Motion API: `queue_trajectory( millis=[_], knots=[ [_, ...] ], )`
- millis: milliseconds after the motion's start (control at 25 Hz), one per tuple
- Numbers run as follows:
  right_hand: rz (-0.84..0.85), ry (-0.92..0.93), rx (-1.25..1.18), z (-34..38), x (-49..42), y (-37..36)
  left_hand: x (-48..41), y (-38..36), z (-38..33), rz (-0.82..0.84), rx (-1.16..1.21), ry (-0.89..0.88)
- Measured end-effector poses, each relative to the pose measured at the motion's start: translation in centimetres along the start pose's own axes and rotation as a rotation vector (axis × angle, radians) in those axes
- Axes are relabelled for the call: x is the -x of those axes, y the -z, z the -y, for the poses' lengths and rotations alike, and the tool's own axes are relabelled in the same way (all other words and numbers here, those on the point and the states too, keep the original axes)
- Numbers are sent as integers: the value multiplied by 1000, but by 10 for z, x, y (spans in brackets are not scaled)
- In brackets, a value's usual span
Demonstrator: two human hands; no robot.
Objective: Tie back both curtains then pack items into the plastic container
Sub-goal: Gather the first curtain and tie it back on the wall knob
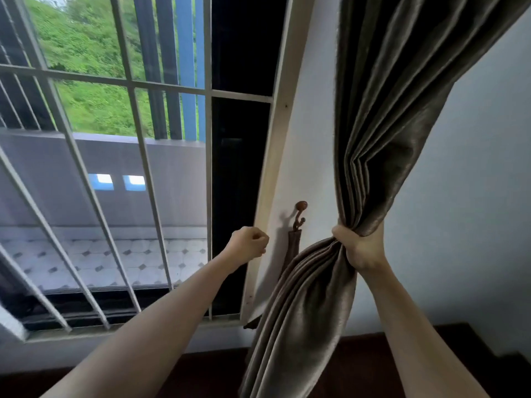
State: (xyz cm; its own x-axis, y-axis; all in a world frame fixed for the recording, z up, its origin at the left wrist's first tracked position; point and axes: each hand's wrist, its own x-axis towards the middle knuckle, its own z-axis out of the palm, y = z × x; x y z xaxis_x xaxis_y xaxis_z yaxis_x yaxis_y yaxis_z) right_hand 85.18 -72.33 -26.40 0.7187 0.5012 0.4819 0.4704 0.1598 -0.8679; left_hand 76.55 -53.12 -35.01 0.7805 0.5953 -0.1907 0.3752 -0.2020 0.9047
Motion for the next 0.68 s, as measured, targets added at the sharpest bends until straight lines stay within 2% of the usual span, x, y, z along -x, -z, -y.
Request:
queue_trajectory(
  millis=[360, 520, 680],
  knots=[
    [115, 6, 32, -15, -29, 51, -57, -83, -7, 17, -238, 13],
    [219, -44, 23, -23, -38, 61, -67, -100, -3, 40, -63, 61],
    [294, -77, 66, -33, -50, 47, -57, -73, 16, 86, -30, 14]
  ],
)
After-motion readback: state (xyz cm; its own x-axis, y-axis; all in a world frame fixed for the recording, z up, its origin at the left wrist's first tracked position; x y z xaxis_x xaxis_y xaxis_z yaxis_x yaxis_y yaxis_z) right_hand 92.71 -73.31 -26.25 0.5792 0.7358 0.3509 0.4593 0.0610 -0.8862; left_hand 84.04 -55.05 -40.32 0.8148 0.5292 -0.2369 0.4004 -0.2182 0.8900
